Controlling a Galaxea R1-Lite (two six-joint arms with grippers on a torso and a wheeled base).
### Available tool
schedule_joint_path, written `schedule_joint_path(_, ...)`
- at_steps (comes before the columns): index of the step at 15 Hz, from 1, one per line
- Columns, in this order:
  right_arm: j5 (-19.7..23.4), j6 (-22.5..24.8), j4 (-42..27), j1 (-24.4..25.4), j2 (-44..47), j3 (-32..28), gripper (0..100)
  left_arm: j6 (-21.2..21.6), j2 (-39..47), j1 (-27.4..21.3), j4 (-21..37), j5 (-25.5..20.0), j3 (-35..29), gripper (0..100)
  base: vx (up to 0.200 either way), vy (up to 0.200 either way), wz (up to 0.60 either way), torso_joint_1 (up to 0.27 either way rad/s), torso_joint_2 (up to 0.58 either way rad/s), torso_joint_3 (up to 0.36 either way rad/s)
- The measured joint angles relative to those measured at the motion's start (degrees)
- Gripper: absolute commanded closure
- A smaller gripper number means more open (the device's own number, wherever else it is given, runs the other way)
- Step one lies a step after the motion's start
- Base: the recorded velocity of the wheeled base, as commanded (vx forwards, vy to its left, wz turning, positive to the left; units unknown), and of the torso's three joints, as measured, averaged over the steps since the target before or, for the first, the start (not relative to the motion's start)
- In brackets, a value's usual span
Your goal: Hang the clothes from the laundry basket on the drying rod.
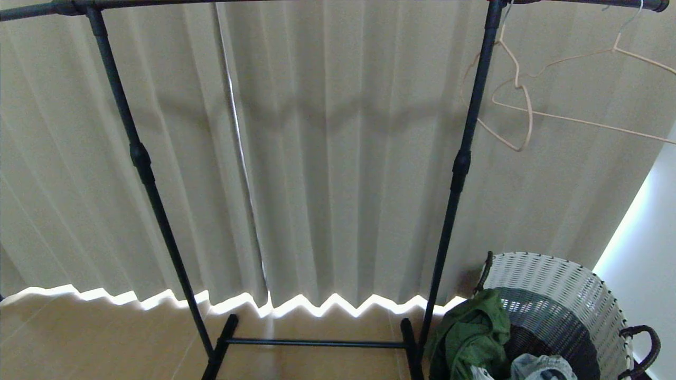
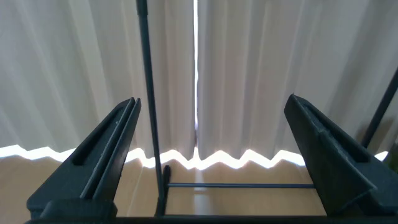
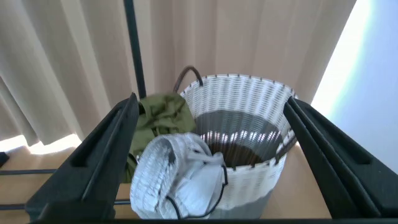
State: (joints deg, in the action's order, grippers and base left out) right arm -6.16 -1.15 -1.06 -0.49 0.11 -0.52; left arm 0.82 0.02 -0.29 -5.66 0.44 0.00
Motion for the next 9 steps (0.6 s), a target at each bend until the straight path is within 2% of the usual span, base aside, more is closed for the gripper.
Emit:
schedule_joint_path(6, 0.4, 0.4, -0.2, 0.0, 0.0, 0.0, 0, 0.1, 0.0, 0.0, 0.0, -0.1, 0.0, 0, 0.0, 0.0, 0.0, 0.0, 0.0, 0.0)
schedule_joint_path(9, 1.7, 5.1, -0.7, 0.0, 0.0, -0.2, 0, 0.1, 0.0, 0.0, 0.0, -0.1, 0.0, 0, 0.0, 0.0, 0.0, 0.0, 0.0, 0.0)
